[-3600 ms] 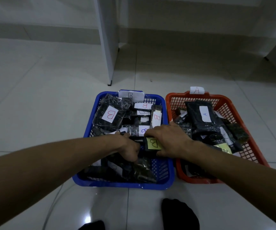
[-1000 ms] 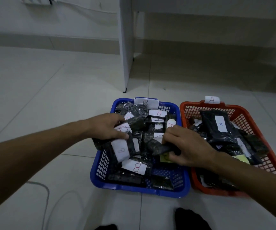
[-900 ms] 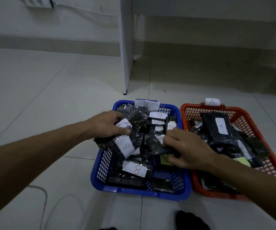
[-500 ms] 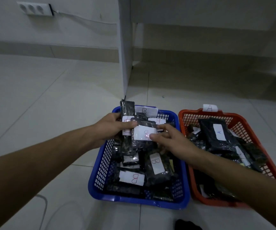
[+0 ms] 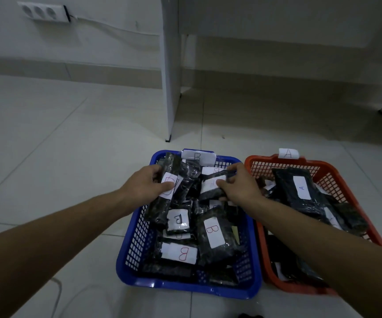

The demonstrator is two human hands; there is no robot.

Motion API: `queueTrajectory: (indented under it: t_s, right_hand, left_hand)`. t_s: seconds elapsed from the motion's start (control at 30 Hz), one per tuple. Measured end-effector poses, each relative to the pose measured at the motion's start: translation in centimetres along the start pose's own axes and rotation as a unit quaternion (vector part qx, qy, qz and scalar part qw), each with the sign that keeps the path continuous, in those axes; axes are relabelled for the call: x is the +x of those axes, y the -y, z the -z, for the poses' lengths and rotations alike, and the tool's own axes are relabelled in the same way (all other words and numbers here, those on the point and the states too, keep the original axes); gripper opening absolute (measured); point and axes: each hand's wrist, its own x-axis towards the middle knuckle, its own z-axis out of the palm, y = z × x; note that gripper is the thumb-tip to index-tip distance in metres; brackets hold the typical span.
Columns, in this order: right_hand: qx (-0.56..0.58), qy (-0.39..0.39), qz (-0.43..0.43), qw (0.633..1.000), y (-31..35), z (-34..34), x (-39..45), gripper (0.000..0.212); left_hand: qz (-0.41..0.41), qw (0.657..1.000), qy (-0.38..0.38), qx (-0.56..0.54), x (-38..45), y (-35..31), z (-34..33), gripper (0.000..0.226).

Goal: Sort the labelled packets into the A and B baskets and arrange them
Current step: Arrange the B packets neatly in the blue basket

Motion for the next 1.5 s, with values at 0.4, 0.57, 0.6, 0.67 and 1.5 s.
queueTrajectory:
  t_s: [0.4, 0.57, 0.6, 0.67, 1.5]
  right_hand:
    - [-0.400, 0.070, 0.091, 0.909, -0.9, -0.6, 0.2, 0.057]
    - [-0.395, 0.062, 0.129, 0.908, -0.8, -0.4, 0.4, 0.051]
    - [-0.403, 0.052, 0.136, 0.903, -0.8, -0.3, 0.4, 0.054]
    - [-0.424, 0.051, 0.148, 0.892, -0.9, -0.1, 0.6, 0.059]
    - [0.013, 0.166, 0.045, 0.985, 1.4, 1.8, -3.1, 0.029]
  left_hand:
    - [0.003, 0.994, 0.060, 0.096, 0.5, -0.5, -0.9, 0.030]
    - [0.001, 0.992, 0.072, 0.102, 0.3, -0.4, -1.2, 0.031]
    - [0.000, 0.992, 0.073, 0.104, 0.3, -0.5, -1.2, 0.029]
    - [0.001, 0.992, 0.073, 0.106, 0.3, -0.6, -1.3, 0.027]
    - [0.015, 0.995, 0.027, -0.098, -0.7, -3.7, -3.0, 0.029]
